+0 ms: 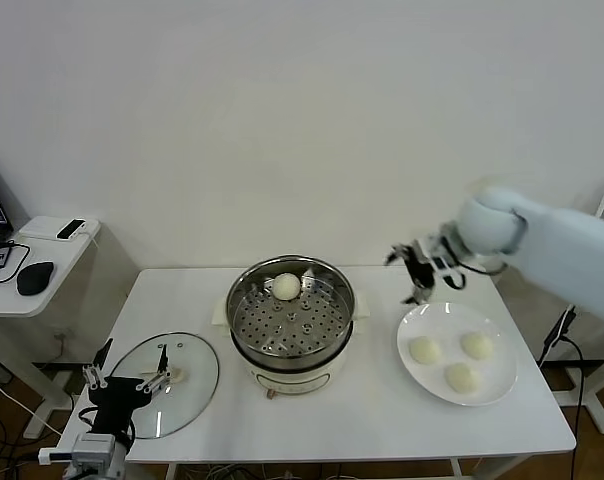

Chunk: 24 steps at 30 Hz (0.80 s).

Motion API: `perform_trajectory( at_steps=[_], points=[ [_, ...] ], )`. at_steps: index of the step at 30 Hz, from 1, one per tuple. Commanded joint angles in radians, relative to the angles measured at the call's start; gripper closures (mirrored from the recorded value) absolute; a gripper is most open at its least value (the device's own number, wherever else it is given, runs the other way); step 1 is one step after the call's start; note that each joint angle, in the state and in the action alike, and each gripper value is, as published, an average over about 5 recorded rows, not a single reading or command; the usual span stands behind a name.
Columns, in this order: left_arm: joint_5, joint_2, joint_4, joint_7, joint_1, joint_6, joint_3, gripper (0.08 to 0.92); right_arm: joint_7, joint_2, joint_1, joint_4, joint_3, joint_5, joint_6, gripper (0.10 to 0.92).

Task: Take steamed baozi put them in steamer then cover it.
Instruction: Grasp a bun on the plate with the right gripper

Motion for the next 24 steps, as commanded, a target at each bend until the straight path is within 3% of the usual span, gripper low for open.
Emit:
perform_trajectory(
  at_steps=[1,24],
  points=[
    [-0.002,0.023,0.016,0.005,-0.006,-0.001,0.004,0.177,-0.017,-0.137,-0.375,0.031,0.255,-0.147,-0.041,0.203],
    [0.008,0.018,0.04,0.008,-0.007,0.002,-0.014,0.177,0.008,0.15,-0.411,-0.28,0.266,-0.26,0.008,0.203]
  ],
)
